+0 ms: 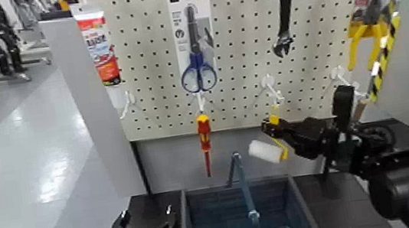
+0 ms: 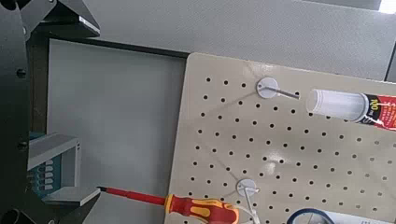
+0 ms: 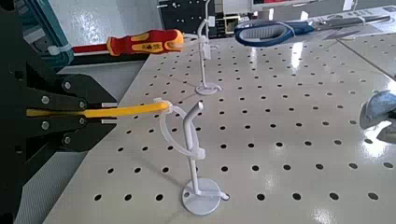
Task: Put the yellow roller into the crate.
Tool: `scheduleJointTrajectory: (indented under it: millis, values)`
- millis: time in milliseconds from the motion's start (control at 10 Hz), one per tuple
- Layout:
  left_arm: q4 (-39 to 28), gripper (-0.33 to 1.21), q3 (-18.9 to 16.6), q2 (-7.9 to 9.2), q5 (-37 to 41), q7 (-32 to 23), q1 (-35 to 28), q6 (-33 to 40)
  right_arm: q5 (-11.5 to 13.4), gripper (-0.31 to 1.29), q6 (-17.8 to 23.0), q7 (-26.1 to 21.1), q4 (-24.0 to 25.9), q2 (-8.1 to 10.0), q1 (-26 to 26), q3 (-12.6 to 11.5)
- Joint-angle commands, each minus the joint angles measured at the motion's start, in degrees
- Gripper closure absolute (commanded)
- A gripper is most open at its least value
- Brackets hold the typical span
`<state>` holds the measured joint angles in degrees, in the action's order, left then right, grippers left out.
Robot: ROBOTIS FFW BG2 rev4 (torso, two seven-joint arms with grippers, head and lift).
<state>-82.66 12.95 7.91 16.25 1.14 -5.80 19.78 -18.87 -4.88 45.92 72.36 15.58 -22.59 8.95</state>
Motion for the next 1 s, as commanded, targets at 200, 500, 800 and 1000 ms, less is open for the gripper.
scheduleJointTrajectory:
  millis: [200,500,800,1000]
  values:
    - [-0.05,0.11,-0.03,0.09,0.01,0.0,-0.09,0.0,-1.08,1.27,-2.59,-0.04,7.89,-0.73,4.57,-1.83]
    - [-0.05,0.11,0.15,0.09,0.01,0.18,0.09,-0.26,-0.37,1.27,-7.51,-2.24,18.43,-1.61,10.64,-6.23]
    - [-0.05,0.11,0.32,0.27,0.01,0.35,0.17,-0.44,-0.29,1.27,-10.5,-3.38,24.94,-3.28,16.97,-9.57]
    - [0.04,0.11,0.5,0.35,0.01,0.44,0.35,-0.44,-1.52,1.27,-11.2,-4.17,25.73,-4.07,19.69,-10.8]
